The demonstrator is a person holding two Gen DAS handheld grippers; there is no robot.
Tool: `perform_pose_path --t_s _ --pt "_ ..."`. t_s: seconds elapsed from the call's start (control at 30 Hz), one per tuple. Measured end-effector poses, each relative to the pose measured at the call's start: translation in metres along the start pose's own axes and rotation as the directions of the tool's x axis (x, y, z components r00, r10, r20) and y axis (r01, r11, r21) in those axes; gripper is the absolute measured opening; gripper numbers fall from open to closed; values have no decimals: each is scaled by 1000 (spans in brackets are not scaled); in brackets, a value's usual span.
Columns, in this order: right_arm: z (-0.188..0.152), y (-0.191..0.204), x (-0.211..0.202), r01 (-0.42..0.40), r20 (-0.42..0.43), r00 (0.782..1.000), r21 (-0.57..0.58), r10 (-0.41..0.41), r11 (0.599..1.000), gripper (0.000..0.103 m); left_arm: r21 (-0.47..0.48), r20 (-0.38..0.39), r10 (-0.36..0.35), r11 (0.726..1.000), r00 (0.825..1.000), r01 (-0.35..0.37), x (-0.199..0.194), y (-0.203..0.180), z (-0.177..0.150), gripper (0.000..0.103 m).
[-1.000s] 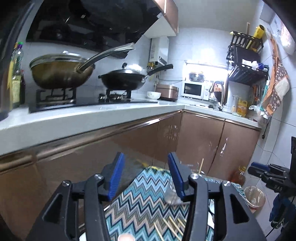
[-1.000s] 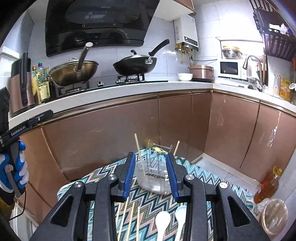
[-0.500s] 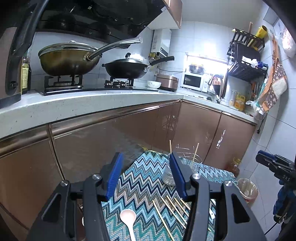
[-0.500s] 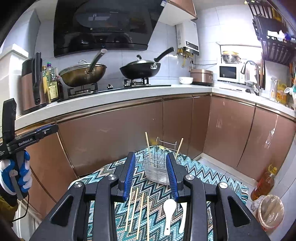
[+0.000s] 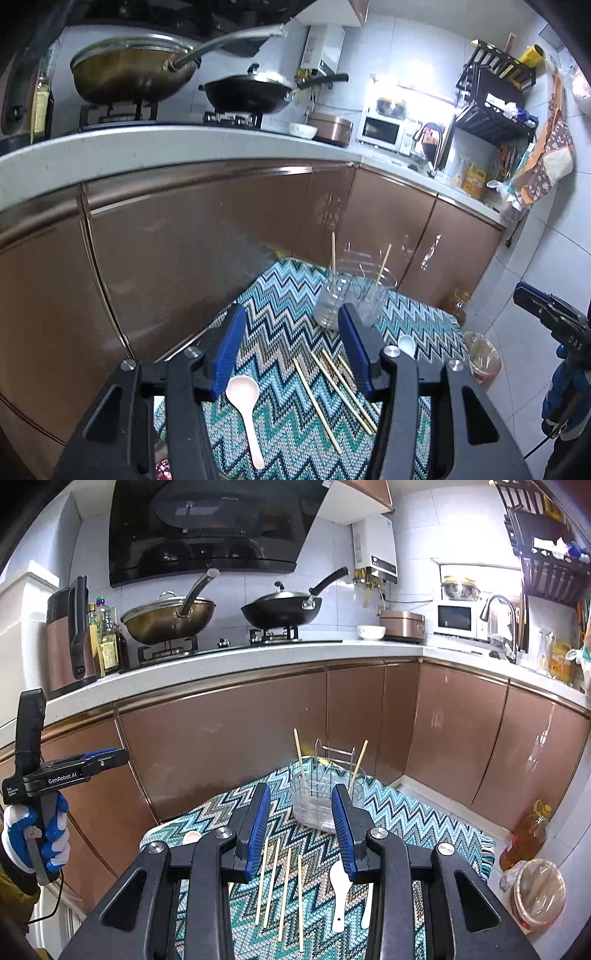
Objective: Organize utensils
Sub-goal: 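Lower the chopsticks into the holder and open both tools, then grasp another chopstick with the right tool while the left tool grasps one too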
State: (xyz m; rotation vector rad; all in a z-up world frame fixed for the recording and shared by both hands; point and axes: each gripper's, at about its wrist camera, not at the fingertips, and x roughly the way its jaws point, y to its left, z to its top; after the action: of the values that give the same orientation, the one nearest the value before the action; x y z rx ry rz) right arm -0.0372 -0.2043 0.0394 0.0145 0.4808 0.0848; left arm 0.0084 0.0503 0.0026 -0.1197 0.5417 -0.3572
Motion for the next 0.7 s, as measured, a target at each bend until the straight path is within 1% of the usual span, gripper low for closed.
perform_pose_path --t_s 0.17,0.3,0.33,0.43,0.5,0.63,0.67,0.7 --pt "-8 -7 19 -19 -50 999 15 20 1000 34 -33 -89 -34 999 995 31 29 1 -14 50" --pt "-23 -15 46 -42 -126 991 37 46 998 34 -39 -178 -63 998 982 57 59 -7 -27 50" --pt "-27 -17 56 -49 -150 987 46 55 998 34 -43 -213 -77 997 974 69 70 -10 -31 50" --pt "-41 -23 83 -73 -222 971 72 87 995 34 -52 -301 -88 996 949 76 99 -18 -43 50" --pt "-48 -26 101 -89 -270 957 86 109 992 34 -82 -371 -102 994 923 76 123 -19 -52 50" --pt "-64 -29 145 -118 -379 913 105 150 987 31 -137 -480 -98 990 872 36 168 -11 -66 49" --pt "-69 -30 160 -129 -413 895 117 166 985 29 -152 -499 -101 988 860 27 177 -7 -69 49" --pt "-72 -30 169 -134 -435 883 123 175 983 27 -171 -523 -104 985 846 16 189 -3 -72 49"
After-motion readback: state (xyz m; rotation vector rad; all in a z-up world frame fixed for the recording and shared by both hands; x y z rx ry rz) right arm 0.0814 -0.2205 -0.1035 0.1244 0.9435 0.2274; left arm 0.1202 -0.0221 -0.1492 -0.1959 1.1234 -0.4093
